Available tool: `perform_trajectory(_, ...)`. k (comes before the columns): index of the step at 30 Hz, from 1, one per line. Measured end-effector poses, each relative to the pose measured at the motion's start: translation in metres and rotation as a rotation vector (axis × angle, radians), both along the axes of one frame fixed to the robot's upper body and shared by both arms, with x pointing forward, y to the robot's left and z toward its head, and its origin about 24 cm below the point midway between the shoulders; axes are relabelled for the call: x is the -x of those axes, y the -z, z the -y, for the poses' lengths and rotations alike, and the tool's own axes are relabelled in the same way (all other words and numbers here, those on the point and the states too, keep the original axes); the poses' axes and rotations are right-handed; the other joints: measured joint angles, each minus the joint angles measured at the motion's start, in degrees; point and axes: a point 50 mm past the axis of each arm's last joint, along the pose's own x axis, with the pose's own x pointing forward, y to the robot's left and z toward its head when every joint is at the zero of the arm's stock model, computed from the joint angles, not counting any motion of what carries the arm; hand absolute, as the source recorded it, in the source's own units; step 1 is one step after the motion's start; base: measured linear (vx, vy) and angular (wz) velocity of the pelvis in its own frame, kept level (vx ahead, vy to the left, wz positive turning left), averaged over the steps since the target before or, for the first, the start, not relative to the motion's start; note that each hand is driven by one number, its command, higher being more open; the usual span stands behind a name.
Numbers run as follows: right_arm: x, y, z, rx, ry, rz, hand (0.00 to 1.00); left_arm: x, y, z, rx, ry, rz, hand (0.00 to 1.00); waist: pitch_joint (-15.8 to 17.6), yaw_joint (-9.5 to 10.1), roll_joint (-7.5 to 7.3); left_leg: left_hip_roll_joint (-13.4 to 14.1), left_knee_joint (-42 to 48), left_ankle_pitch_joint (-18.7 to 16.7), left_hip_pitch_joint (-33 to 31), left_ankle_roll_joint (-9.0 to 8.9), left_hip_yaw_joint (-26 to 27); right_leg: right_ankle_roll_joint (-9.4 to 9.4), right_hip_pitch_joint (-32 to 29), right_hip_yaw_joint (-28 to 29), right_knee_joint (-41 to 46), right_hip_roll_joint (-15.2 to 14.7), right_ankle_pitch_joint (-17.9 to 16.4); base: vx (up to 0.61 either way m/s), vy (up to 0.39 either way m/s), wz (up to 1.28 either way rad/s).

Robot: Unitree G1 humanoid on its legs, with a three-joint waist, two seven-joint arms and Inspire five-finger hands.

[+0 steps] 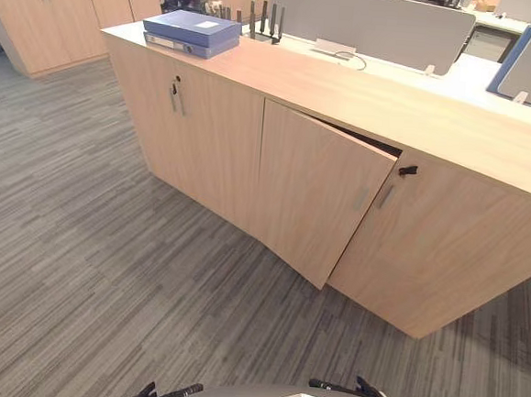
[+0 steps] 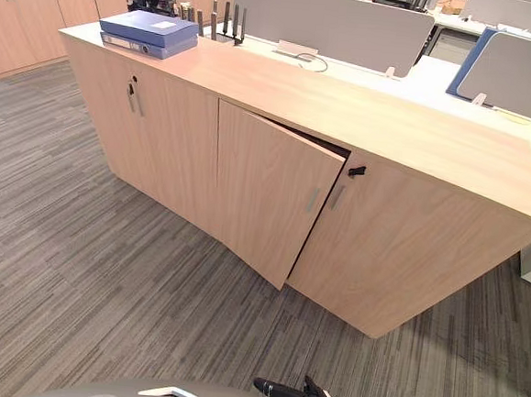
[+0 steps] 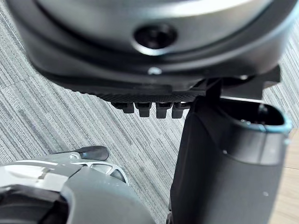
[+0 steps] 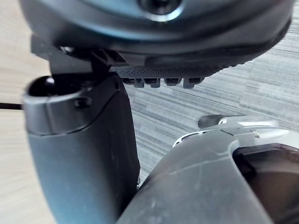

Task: Walk over to the cabinet, pick up the folder, carry it to the office cabinet, place the folder inside the office cabinet, then close the office cabinet door

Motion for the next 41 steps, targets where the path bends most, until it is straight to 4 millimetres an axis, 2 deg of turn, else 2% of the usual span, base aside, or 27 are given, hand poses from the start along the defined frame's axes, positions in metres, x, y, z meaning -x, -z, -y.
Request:
perform_trajectory(13, 0.006, 0.004, 0.001, -0.009, 0.164, -0.038, 1.00, -0.011, 0.001, 0.001, -0.013, -0.072, 0.019, 1.00, 1.35, 0.59, 0.31, -0.46, -1.45, 0.19, 0.89, 0.31, -0.11, 0.73, 0.38, -0.13, -0.23, -0.01, -0.40, 0.03, 0.005, 0.00)
perform_trajectory(21, 0.000, 0.004, 0.001, -0.009, 0.185, -0.028, 1.00, -0.023, 0.000, 0.003, -0.016, -0.067, 0.043, 1.00, 2.64, 0.74, 0.58, -0.43, -1.43, 0.17, 0.86, 0.28, -0.23, 0.73, 0.53, -0.10, -0.50, 0.13, -0.41, 0.01, -0.001, 0.00)
perform_trajectory(41, -0.001, 0.004, 0.000, -0.015, 0.183, -0.031, 1.00, -0.024, 0.001, 0.003, -0.006, -0.021, 0.033, 1.00, 2.55, 0.80, 0.68, -0.35, -1.48, 0.28, 0.83, 0.46, -0.21, 0.75, 0.56, -0.10, -1.01, 0.22, -0.37, -0.02, -0.004, 0.00)
